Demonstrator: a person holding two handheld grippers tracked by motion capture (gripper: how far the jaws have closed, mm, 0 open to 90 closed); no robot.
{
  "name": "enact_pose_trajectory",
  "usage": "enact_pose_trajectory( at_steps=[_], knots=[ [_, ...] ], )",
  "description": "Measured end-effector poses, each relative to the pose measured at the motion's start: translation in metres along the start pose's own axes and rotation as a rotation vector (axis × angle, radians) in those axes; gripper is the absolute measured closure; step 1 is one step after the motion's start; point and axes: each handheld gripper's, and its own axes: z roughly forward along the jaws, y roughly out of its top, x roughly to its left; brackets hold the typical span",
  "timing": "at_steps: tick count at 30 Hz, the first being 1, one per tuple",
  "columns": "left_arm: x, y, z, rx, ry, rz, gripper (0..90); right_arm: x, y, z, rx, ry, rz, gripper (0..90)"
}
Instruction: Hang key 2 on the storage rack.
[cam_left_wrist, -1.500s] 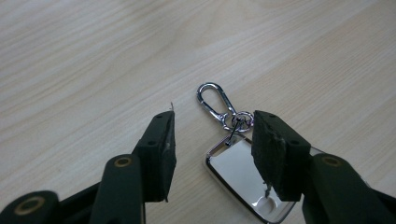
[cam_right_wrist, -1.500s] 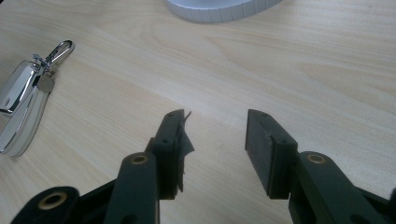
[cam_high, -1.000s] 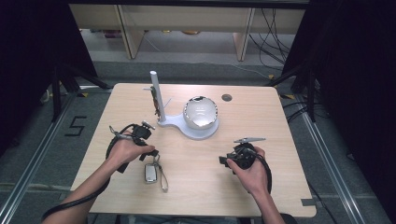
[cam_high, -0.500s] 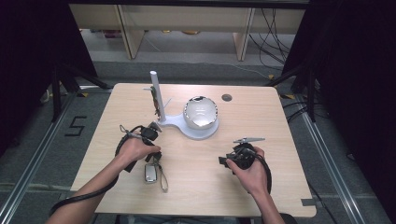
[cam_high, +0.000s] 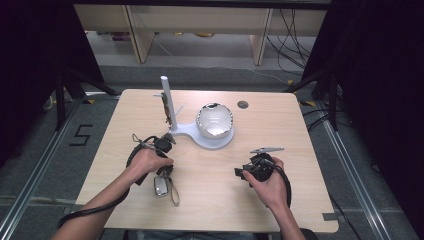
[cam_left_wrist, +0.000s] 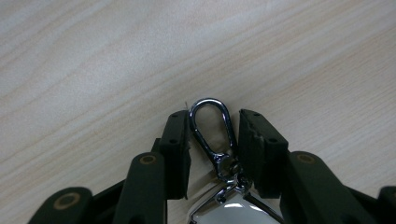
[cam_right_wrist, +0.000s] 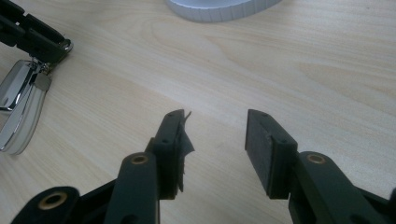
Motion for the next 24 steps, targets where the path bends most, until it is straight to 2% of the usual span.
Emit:
enact_pose_trajectory(
  at_steps=[2,4,6,7,10,11,15,17,18,19,20,21,22,23,24],
  knots=[
    [0.0001,-0.0004,0.0001,0.0,0.002,-0.002,63.9,0.0003,0.0001,-0.0001,0.0,0.001,0.003,58.4],
    [-0.0002,-0.0016,0.0019,-0.025,0.005,0.001,64.7,0.0002,0.0001,0.0,-0.004,-0.002,0.004,58.4],
    [0.0003,-0.0014,0.0006,-0.009,0.008,0.021,66.7,-0.0006,-0.0001,0.0012,-0.01,0.003,0.005,58.4],
    [0.0009,-0.0016,0.0003,-0.006,0.01,0.031,68.0,-0.0002,0.0006,-0.0013,0.014,0.0,-0.005,58.4],
    [0.0016,-0.0025,0.0004,-0.008,0.014,0.054,68.8,0.0003,0.0002,-0.0003,-0.002,0.001,-0.004,58.5],
    [0.0015,-0.0035,0.002,-0.031,0.018,0.059,68.8,0.0003,0.0002,-0.0002,-0.002,0.001,-0.005,58.5],
    [0.0028,-0.0032,0.0003,-0.012,0.028,0.1,68.9,0.0004,0.0003,-0.0003,-0.002,0.002,-0.004,58.4],
    [0.0027,-0.0035,0.0002,-0.008,0.033,0.096,68.7,0.0004,0.0003,-0.0005,-0.003,0.001,-0.005,58.4],
    [0.0018,-0.0046,0.0015,-0.025,0.03,0.075,68.0,0.0005,0.0004,-0.0006,-0.004,0.0,-0.006,58.4],
    [0.003,-0.0034,-0.0005,-0.005,0.026,0.082,66.1,0.0003,-0.0001,0.0012,-0.02,-0.006,0.001,58.4],
    [0.0021,-0.0051,0.0019,-0.038,0.029,0.065,64.0,-0.0001,0.0002,0.0002,-0.009,0.005,-0.002,58.4],
    [0.0017,-0.0053,0.0011,-0.03,0.029,0.056,62.0,-0.0017,0.0008,-0.0009,0.001,0.062,-0.006,58.4],
    [-0.0009,-0.0063,0.0001,-0.025,0.024,0.02,60.5,-0.0016,0.0009,-0.0012,-0.001,0.062,-0.007,58.4],
    [-0.0009,-0.0065,-0.0002,-0.024,0.023,0.019,60.1,0.0002,0.0008,-0.0021,0.008,0.066,0.012,58.4],
    [-0.0013,-0.0068,-0.0002,-0.027,0.024,0.012,59.8,0.0,0.0009,-0.0021,0.006,0.064,0.012,58.4]
  ],
)
